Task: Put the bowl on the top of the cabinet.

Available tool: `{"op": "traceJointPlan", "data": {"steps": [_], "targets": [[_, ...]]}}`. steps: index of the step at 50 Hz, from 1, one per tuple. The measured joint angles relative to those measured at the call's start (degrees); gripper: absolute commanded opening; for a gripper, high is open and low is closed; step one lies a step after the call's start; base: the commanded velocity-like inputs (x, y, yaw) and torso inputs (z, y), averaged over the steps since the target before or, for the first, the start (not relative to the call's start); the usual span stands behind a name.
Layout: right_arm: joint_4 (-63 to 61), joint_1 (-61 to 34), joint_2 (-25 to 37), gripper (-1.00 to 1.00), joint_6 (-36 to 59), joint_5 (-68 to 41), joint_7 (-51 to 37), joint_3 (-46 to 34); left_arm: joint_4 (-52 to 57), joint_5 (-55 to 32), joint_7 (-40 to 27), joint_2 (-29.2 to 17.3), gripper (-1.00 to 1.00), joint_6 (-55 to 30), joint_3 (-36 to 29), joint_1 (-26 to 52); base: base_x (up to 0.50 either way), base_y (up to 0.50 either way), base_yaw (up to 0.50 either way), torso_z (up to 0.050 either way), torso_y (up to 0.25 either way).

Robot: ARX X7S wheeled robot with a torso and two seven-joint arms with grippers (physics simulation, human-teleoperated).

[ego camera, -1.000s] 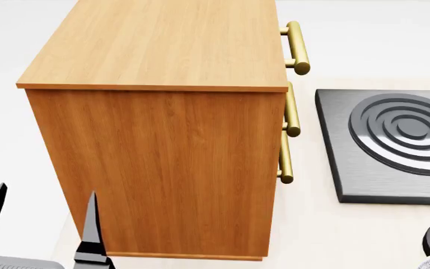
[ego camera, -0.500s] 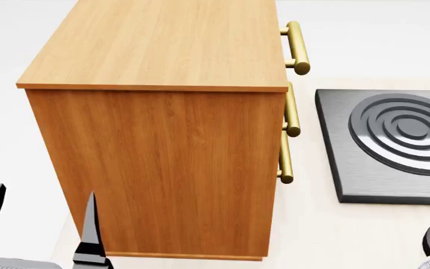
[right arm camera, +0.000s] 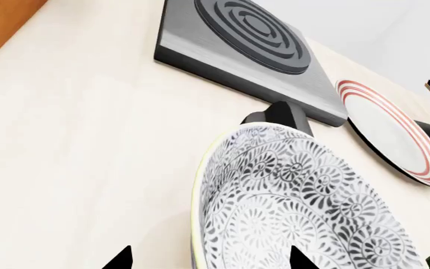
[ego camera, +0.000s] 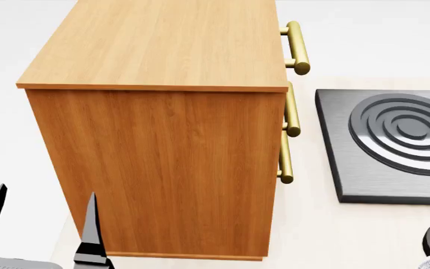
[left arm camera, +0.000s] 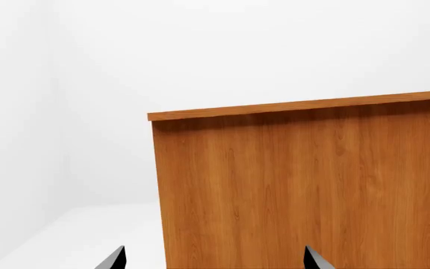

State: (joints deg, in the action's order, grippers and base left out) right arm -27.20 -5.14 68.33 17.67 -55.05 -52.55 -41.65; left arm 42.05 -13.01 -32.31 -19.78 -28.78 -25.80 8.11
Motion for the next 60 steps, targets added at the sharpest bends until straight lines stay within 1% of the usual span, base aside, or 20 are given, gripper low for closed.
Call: {"op": "traceJointPlan", "data": {"steps": [60], "targets": [[2.59,-0.55,-1.74,1.00,0.13,0.41,1.54,0.10,0.18,-0.69,-1.09,-0.80,1.00,0.05,-0.30,0.15,0.00,0.00,0.00,0.000,0.000]]}}
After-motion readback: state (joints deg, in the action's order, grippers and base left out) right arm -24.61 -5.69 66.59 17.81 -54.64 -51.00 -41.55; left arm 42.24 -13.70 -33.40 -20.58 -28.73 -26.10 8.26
